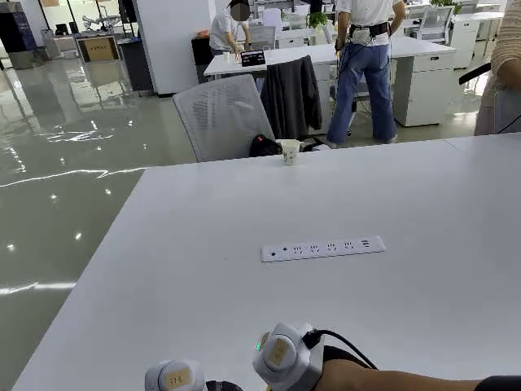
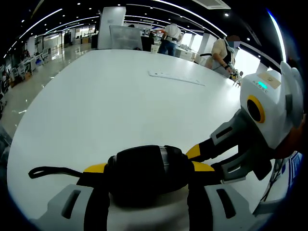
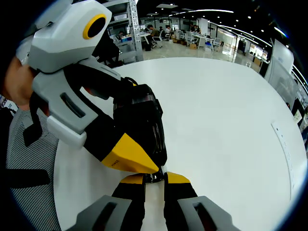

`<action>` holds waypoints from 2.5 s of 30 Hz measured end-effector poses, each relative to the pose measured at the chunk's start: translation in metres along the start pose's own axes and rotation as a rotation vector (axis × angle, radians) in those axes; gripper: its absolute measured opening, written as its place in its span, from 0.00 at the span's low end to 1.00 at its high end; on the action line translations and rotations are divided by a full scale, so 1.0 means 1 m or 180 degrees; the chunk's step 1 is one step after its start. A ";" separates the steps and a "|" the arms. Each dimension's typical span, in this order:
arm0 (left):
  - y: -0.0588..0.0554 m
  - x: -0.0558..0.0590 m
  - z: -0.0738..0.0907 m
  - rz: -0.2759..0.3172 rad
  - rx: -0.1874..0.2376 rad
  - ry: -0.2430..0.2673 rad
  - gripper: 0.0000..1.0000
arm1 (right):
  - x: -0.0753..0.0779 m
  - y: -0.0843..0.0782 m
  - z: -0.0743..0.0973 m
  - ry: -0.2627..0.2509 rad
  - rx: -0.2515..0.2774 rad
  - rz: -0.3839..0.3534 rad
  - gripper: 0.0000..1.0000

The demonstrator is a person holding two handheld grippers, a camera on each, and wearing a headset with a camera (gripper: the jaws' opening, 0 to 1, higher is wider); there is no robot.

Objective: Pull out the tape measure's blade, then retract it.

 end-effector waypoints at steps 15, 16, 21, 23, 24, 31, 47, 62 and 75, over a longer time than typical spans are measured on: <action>-0.001 0.000 0.000 -0.0017 0.0036 0.0013 0.62 | -0.002 0.001 0.000 -0.0040 -0.0018 0.0004 0.12; -0.001 0.000 0.000 -0.0018 0.0034 0.0014 0.62 | -0.002 0.002 -0.001 -0.0049 -0.0026 0.0005 0.12; 0.000 0.000 -0.001 0.0012 0.0053 0.0004 0.63 | -0.004 0.002 -0.001 -0.0110 -0.0052 -0.0002 0.13; 0.000 0.001 -0.001 -0.0007 0.0067 0.0031 0.64 | -0.005 0.002 -0.001 -0.0134 -0.0041 -0.0002 0.13; 0.000 0.001 0.000 0.0002 0.0078 0.0034 0.63 | -0.005 0.001 -0.001 -0.0161 -0.0028 -0.0019 0.13; 0.001 0.001 0.001 -0.0046 0.0093 0.0037 0.64 | -0.007 -0.001 0.005 -0.0241 0.0021 0.0015 0.13; 0.007 -0.003 0.008 -0.0548 0.0178 -0.0087 0.65 | -0.008 -0.026 0.031 -0.0314 0.0165 -0.0245 0.14; -0.003 -0.028 0.023 -0.0767 0.0148 -0.0496 0.79 | -0.021 -0.077 0.071 -0.0421 0.0470 -0.0592 0.20; -0.011 -0.057 0.037 -0.0870 0.0100 -0.0755 0.90 | -0.032 -0.118 0.105 -0.0629 0.0615 -0.0647 0.24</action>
Point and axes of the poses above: the centre of the closed fingertips' face, and the gripper's own axes: z roughly backward along the fingers, x roughly to its right, y roughly out of its top, the point moved 10 cm from there along z, roughly backward along the fingers, and after that the axes turned 14 degrees about -x, right-handed, at the moved point
